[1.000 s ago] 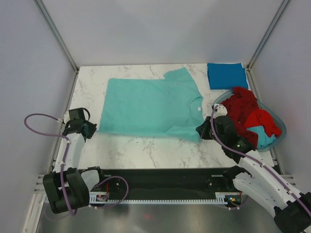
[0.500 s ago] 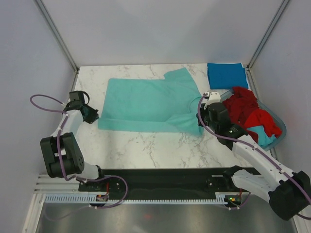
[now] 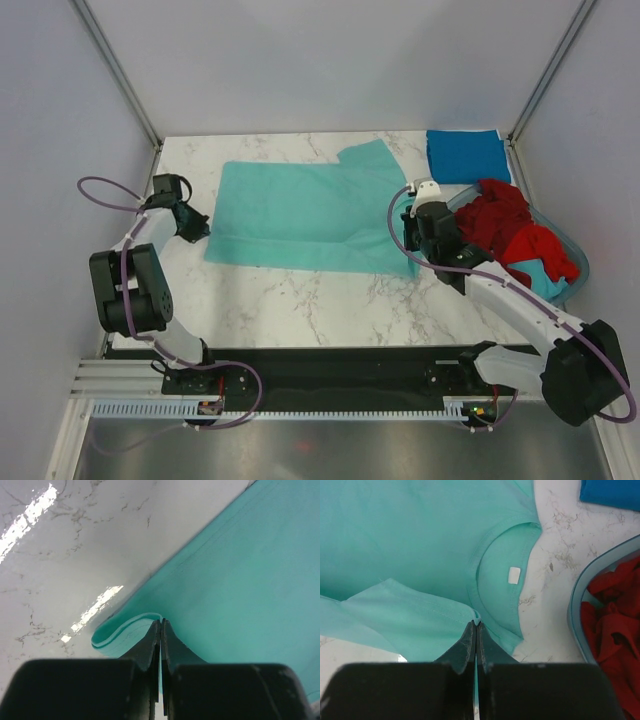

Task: Fold and stack the t-shirts
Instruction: Fold the tshirt

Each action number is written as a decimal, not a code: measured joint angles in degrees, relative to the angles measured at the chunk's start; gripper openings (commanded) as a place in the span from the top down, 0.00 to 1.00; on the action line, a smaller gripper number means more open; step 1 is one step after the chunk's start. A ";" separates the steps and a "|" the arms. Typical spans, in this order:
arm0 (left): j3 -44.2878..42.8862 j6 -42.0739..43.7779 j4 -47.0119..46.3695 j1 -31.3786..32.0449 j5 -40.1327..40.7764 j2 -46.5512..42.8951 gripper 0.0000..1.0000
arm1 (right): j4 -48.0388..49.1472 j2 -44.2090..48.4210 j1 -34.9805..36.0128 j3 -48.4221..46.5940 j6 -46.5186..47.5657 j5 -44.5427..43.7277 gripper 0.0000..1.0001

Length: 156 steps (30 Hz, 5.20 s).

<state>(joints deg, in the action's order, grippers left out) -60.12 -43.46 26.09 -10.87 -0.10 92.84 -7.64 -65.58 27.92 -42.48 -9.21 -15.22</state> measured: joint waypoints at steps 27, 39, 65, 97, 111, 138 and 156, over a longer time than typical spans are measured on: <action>-8.61 3.10 0.13 1.75 3.28 7.28 0.98 | 4.39 -5.86 0.00 -3.58 6.60 0.98 1.00; -10.40 4.17 -0.02 1.75 1.92 10.62 0.75 | 7.30 -10.12 0.00 -5.53 12.24 1.60 1.00; -4.26 4.07 0.31 10.29 7.28 10.60 0.66 | 19.02 -22.60 -0.55 -8.24 35.30 4.11 1.00; -4.72 4.00 -0.94 10.36 10.60 11.30 0.66 | 16.04 -24.96 -5.27 -15.82 30.75 8.79 0.54; -4.79 4.02 -0.85 10.36 10.58 11.30 0.66 | -17.86 -18.91 -5.29 -16.98 0.15 14.67 0.80; -1.55 4.04 -0.04 10.36 13.84 8.46 0.65 | -17.99 -24.52 -5.25 -6.56 -9.33 4.37 0.76; 2.14 5.60 6.78 11.98 8.98 -9.62 0.52 | -24.65 -24.68 -5.62 -21.14 -6.69 14.03 0.56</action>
<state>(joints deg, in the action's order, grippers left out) -57.98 -37.87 32.86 1.10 8.88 83.22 -32.29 -90.26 22.31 -63.61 -15.90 -1.19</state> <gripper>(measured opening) 0.481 0.431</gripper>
